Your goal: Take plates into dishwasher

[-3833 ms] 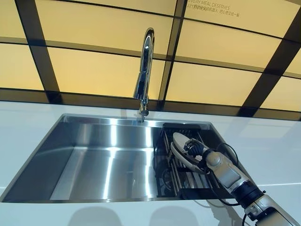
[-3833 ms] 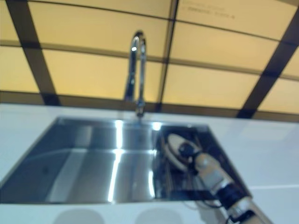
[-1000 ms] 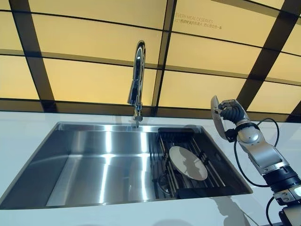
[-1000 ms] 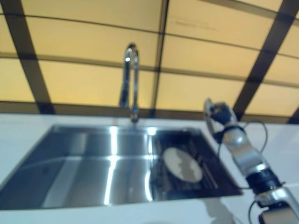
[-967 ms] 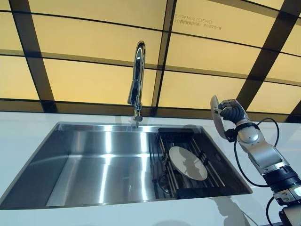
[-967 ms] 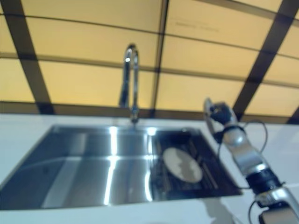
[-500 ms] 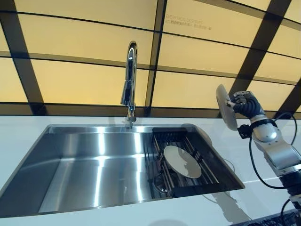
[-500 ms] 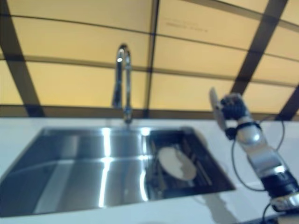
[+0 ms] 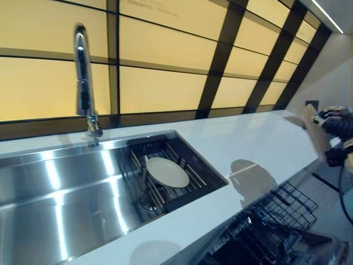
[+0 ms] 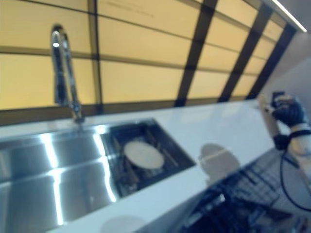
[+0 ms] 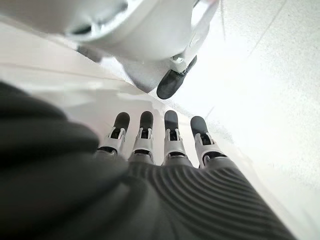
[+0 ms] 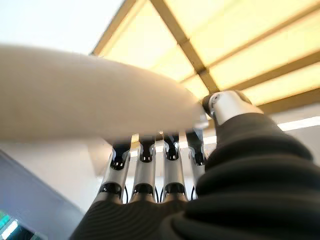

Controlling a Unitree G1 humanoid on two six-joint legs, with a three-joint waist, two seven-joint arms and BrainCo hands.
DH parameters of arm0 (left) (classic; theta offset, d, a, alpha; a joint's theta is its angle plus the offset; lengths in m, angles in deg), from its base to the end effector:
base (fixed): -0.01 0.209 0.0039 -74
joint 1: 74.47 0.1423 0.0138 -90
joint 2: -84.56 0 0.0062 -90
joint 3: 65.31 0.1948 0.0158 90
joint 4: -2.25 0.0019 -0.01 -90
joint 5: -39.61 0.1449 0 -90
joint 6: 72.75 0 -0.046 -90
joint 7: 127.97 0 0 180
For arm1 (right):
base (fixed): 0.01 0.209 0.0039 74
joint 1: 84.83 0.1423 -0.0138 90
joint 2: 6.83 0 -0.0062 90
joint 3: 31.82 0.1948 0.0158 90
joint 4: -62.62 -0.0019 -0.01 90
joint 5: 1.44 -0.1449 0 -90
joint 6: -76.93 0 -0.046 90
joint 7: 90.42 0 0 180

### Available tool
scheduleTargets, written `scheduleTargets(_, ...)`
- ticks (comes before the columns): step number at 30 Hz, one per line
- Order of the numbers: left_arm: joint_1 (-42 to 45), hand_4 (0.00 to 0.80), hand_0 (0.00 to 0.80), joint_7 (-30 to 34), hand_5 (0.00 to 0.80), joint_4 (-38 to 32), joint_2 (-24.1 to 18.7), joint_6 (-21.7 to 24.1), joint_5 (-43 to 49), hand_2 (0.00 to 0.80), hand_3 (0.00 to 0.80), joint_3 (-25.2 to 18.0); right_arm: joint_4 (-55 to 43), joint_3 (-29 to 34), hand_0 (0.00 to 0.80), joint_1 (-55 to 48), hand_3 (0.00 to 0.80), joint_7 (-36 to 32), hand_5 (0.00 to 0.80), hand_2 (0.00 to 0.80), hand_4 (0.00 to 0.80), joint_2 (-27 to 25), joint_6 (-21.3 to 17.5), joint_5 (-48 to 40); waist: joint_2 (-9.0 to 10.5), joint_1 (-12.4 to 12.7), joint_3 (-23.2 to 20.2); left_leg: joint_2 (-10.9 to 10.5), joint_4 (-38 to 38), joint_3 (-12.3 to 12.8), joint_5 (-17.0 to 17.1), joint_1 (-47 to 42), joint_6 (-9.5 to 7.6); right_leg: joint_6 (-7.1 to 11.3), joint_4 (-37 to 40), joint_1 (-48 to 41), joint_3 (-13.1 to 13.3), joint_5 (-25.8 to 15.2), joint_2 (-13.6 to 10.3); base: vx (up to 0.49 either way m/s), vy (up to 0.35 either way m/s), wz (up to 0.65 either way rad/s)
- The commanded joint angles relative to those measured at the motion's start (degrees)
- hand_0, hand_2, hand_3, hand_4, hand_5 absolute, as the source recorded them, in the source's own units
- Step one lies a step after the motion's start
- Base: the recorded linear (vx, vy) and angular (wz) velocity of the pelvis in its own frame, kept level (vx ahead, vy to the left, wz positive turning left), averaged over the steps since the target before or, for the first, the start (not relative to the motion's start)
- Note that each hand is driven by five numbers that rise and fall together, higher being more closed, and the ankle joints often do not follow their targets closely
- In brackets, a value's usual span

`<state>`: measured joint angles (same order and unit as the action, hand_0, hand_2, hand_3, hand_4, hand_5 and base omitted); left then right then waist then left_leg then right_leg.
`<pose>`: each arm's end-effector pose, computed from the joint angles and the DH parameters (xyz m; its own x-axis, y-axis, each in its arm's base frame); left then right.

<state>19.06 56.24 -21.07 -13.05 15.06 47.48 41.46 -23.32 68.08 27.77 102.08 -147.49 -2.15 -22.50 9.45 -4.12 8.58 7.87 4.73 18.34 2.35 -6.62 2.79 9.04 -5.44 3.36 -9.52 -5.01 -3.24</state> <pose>0.0577 0.2780 -0.1183 0.2573 0.2270 -0.9393 0.4364 0.8400 0.3226 0.2383 -0.3403 0.2658 0.8218 -0.3134 0.4758 0.5466 0.6695 -0.5030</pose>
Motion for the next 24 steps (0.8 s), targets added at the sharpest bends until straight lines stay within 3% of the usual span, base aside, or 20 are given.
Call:
scheduleTargets(1, -3.7, 0.0, 0.0, -0.26, 0.0, 2.04, -1.38, -0.05, -0.41, 0.0, 0.0, -0.13, -0.68, 3.0, 0.8, 0.4, 0.8, 0.9, 0.8, 0.8, 0.8, -1.88, -3.04, -1.65, -0.1, -0.39, -1.38, -3.71, -2.9, -0.27, -6.38, 0.83, -4.73, 1.27, 0.39, -4.19, 0.51, -0.87, -6.57, -0.048, -0.159, -1.06)
scheduleTargets(8, -4.73, 0.0, 0.0, -0.62, 0.0, 2.14, -1.62, 0.26, -0.47, 0.0, 0.0, -0.37, -0.56, 2.47, 0.8, -0.43, 0.8, -1.89, 0.8, 0.8, 0.8, -1.13, -3.4, -3.18, -0.17, -1.16, -2.75, -2.32, -0.69, 2.36, -5.49, -0.65, -3.2, 1.83, 5.22, -6.44, -0.08, 1.79, -4.81, -0.033, -0.208, -0.43)
scheduleTargets(13, -5.71, 0.0, 0.0, -0.66, 0.0, 2.35, -0.24, 1.92, -0.34, 0.0, 0.0, -0.39, -2.18, 1.24, 0.8, -0.63, 0.8, -4.65, 0.8, 0.8, 0.8, -0.35, -2.26, -3.45, -0.75, -1.8, -2.94, -1.37, -0.44, 2.1, -4.54, -0.58, -1.78, 0.13, 7.4, -7.12, 0.54, 2.36, -2.67, -0.019, -0.28, -0.09)
scheduleTargets(20, -6.24, 0.0, 0.0, -1.28, 0.0, 1.0, 3.58, 4.97, -0.55, 0.0, 0.0, 1.81, -3.23, -3.61, 0.8, 1.79, 0.8, -8.7, 0.8, 0.8, 0.8, 4.56, 0.43, 0.18, -3.05, -2.29, -0.89, 0.21, -0.83, 1.11, -1.65, 0.98, 0.65, -3.07, 8.48, -6.56, 1.59, 3.2, -0.2, -0.067, -0.212, 0.03)
scheduleTargets(24, -7.37, 0.0, 0.0, -1.42, 0.0, 0.48, 3.95, 5.11, -1.17, 0.0, 0.0, 2.77, -3.42, -6.37, 0.8, 3.75, 0.8, -10.3, 0.8, 0.8, 0.8, 6.02, 0.87, 1.26, -3.96, -2.74, 0.54, 0.96, -0.7, 0.23, -0.18, 2.43, 1.67, -3.88, 9.04, -5.75, 2.18, 3.08, 0.71, -0.1, -0.123, 0.14)
